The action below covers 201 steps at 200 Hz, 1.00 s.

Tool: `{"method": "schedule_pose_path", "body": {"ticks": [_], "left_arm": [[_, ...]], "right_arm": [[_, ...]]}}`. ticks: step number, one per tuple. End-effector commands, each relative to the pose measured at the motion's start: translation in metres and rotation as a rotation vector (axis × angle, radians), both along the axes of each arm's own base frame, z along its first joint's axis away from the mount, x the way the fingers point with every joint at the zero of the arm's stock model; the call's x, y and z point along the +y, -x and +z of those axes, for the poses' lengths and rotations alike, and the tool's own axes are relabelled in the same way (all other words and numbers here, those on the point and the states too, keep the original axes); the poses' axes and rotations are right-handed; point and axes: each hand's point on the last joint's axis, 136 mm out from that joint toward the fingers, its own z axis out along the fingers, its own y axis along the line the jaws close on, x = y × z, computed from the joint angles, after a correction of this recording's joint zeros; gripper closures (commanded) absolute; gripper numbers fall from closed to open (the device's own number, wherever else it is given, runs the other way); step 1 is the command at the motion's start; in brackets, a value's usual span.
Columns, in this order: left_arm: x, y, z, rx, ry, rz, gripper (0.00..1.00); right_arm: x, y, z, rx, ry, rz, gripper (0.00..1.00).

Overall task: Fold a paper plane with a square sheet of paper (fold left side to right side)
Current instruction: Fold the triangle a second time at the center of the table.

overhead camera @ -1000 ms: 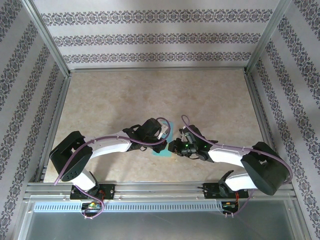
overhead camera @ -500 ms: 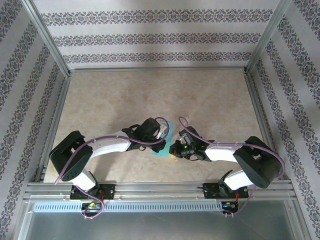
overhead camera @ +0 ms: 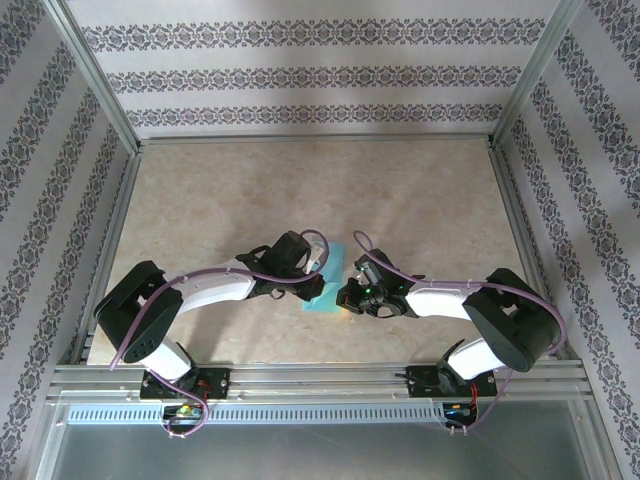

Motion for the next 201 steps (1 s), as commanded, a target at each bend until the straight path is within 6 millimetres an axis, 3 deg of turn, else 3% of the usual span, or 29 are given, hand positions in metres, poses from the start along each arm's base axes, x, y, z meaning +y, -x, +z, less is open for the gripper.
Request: {"method": "schedule_pose_path", "body": {"ticks": [1, 201], "left_arm": [[0.003, -0.004, 0.001, -0.001, 0.024, 0.007, 1.0], [0.013, -0.028, -0.026, 0.01, -0.02, 0.007, 1.0]], "right_arm": [[-0.013, 0.013, -0.018, 0.045, 0.104, 0.023, 1.0], [-0.015, 0.012, -0.017, 0.045, 0.127, 0.038, 1.0]]}}
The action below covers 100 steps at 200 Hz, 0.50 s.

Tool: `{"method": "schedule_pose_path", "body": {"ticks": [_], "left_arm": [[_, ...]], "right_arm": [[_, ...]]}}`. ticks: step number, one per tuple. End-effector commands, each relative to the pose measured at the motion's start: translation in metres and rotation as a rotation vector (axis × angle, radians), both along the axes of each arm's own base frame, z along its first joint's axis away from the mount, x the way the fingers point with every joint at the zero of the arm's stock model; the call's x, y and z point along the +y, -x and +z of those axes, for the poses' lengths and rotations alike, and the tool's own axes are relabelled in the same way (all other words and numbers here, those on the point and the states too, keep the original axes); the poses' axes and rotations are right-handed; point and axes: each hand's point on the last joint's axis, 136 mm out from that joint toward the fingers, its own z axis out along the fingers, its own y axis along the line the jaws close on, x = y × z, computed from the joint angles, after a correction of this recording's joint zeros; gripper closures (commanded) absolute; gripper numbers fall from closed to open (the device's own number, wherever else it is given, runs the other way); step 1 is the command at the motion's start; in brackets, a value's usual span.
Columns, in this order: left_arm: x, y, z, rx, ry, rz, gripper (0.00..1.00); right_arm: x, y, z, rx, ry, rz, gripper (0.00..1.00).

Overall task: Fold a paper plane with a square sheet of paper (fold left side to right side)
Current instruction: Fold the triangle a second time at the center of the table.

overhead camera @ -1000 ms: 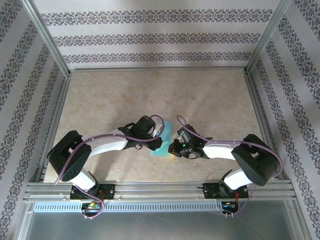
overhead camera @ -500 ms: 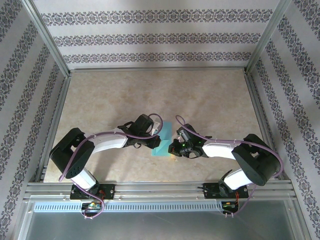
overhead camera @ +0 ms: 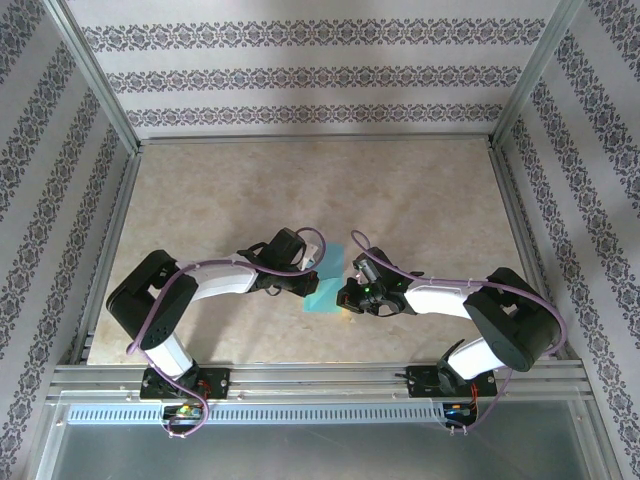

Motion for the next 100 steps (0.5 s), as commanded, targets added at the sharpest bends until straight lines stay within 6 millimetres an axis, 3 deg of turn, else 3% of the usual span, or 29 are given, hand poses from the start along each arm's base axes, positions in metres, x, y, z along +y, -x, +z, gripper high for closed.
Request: {"method": "schedule_pose_path", "body": {"ticks": [1, 100], "left_arm": [[-0.0028, -0.0118, 0.0049, -0.034, 0.014, -0.016, 1.0], [0.0013, -0.02, 0.0029, -0.045, 0.011, 0.002, 1.0]], "right_arm": [[-0.0133, 0.0109, -0.0176, 0.041, 0.092, 0.008, 1.0], [-0.0136, 0.0124, -0.0203, 0.051, 0.098, 0.017, 1.0]]}}
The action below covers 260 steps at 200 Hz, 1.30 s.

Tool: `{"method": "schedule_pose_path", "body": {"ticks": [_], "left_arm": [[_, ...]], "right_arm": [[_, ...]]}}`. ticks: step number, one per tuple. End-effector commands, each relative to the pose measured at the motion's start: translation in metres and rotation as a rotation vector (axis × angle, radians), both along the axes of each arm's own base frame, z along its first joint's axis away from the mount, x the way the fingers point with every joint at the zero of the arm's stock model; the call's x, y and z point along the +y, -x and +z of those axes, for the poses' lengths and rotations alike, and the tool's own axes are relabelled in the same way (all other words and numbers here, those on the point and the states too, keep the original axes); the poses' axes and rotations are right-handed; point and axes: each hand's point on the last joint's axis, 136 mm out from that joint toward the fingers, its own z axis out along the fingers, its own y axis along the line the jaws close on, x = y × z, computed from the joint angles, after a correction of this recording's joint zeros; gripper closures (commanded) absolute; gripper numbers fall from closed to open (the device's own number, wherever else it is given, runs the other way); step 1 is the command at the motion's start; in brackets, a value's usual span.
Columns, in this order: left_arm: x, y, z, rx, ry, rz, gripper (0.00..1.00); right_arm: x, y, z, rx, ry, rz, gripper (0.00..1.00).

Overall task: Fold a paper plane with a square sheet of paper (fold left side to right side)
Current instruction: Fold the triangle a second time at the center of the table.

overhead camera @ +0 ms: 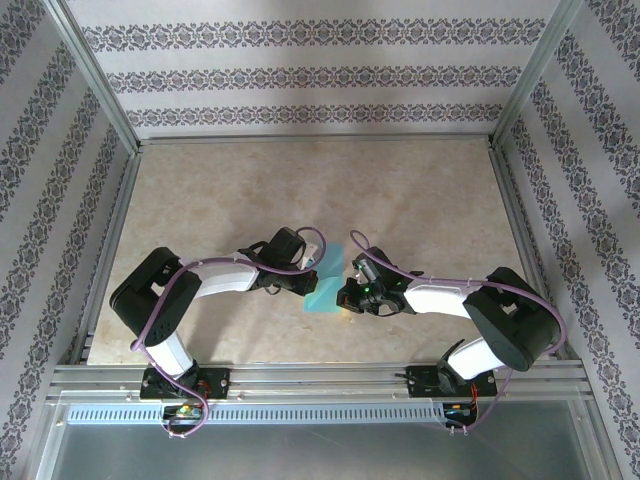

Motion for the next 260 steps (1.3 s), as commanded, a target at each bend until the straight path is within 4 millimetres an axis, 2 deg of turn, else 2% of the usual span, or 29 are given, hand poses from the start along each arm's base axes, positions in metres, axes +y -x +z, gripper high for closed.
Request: {"method": "schedule_pose_path", "body": {"ticks": [1, 260], "left_arm": [[-0.002, -0.014, 0.006, -0.042, 0.019, -0.004, 1.0], [0.013, -0.018, -0.001, -0.059, -0.018, 0.035, 1.0]], "right_arm": [[-0.014, 0.012, -0.02, 0.055, 0.093, 0.005, 1.0], [-0.016, 0.014, -0.023, 0.065, 0.106, 0.008, 1.0]]}}
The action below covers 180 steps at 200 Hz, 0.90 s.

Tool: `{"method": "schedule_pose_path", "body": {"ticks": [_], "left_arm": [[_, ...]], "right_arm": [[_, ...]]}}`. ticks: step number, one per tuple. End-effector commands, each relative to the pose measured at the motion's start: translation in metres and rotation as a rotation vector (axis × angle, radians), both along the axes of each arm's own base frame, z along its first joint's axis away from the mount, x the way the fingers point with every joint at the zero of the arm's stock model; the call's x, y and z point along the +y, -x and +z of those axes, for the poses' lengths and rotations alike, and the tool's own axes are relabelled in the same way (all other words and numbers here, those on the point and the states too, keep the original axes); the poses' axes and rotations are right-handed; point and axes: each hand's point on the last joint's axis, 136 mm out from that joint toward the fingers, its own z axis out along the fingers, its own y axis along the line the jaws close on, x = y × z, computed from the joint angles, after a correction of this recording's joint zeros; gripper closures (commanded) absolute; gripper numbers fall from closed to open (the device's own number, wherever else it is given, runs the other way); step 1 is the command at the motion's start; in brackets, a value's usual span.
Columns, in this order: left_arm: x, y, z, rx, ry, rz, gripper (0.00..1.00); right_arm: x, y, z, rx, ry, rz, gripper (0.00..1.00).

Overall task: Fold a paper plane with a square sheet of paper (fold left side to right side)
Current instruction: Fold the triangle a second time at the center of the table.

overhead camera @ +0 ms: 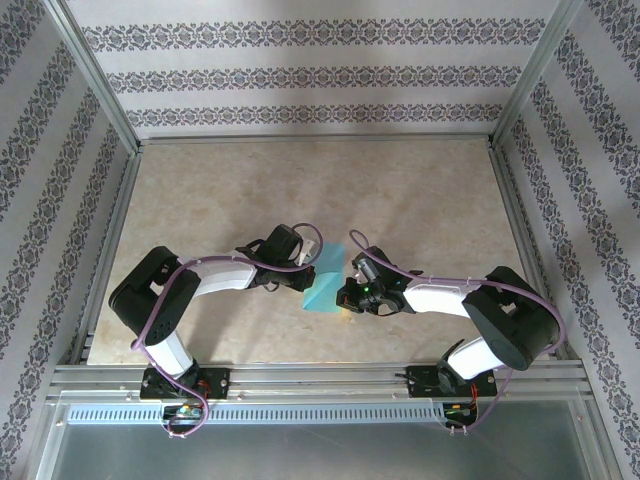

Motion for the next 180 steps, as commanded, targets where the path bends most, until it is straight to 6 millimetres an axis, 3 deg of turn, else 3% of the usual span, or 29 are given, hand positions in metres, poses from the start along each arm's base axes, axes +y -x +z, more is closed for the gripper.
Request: {"method": "schedule_pose_path", "body": {"ticks": [1, 180], "left_arm": [[0.006, -0.005, -0.002, -0.027, -0.011, -0.001, 1.0], [0.008, -0.002, -0.02, 0.007, -0.04, -0.013, 1.0]], "right_arm": [[-0.016, 0.014, -0.023, 0.06, 0.105, 0.006, 1.0], [-0.013, 0.011, -0.019, 0.05, 0.091, 0.011, 1.0]]}}
